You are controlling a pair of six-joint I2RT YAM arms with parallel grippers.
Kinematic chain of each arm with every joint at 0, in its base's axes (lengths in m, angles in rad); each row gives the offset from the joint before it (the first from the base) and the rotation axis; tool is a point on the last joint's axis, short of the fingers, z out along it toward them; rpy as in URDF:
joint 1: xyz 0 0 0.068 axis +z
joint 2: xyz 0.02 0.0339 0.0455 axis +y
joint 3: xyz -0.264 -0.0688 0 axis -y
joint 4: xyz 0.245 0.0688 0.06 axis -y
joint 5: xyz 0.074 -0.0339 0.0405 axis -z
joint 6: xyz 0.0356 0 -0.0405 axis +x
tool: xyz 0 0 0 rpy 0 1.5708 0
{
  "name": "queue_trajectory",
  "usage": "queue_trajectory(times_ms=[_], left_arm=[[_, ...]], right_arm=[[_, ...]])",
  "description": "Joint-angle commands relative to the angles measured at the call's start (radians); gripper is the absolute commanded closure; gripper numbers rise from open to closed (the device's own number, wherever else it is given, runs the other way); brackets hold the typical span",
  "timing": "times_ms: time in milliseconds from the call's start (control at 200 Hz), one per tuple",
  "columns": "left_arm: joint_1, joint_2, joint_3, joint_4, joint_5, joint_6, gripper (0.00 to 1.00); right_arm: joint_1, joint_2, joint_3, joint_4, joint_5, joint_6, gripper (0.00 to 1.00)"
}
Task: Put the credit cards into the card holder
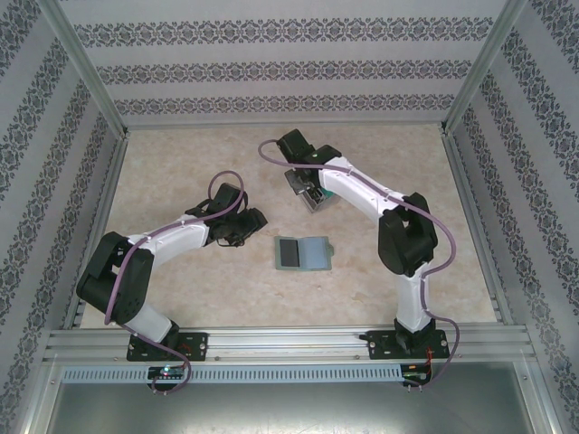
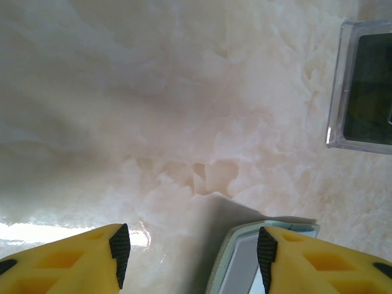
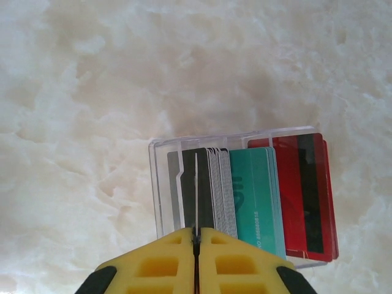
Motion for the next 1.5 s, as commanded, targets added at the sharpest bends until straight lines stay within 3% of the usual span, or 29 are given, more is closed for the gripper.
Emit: queue_trajectory(times_ms=[0,145,245,360,579,769,939,1014,1239,1494], left_arm=[[0.015,-0.011,0.034,0.017,0.02,0.018,0.41],[0.032,-0.077,0.029,0.095,0.065,0.037,0.38],[0.04,-0.121,0.033,0.167,0.127,0.054,0.3],[0.045,-0.139,0.05,0.26,0.233,0.047,0.24],[0.048,-0.106,0.096,0.419,0.403,-0.03,0.19],[0.047,-0.054,0.131,0.554,0.515,-0.109,0.16],[0.048,-0.029,0.148,0.57,0.536,-0.134,0.18],[0.046,-0.02,0.148,0.605,0.553,-0.165,0.25],[0.048,-0.014,0.135,0.675,0.555,-0.305,0.67],[0.048,-0.025,0.139,0.587,0.518,-0.419,0.91]], right_arm=[[-0.019,-0.087,-0.041,-0.004,-0.099,0.085,0.94],[-0.08,-0.265,-0.188,0.126,-0.391,0.245,0.94],[-0.142,-0.401,-0.344,0.312,-0.659,0.413,0.95],[-0.208,-0.49,-0.49,0.503,-0.869,0.599,0.96],[-0.267,-0.568,-0.629,0.696,-1.043,0.807,0.96],[-0.277,-0.579,-0.678,0.758,-1.12,0.857,0.96],[-0.278,-0.579,-0.717,0.843,-1.148,0.911,0.95],[-0.276,-0.565,-0.72,0.87,-1.172,0.939,0.95],[-0.286,-0.539,-0.732,0.847,-1.141,1.014,0.91],[-0.291,-0.504,-0.741,0.897,-1.135,1.155,0.86]])
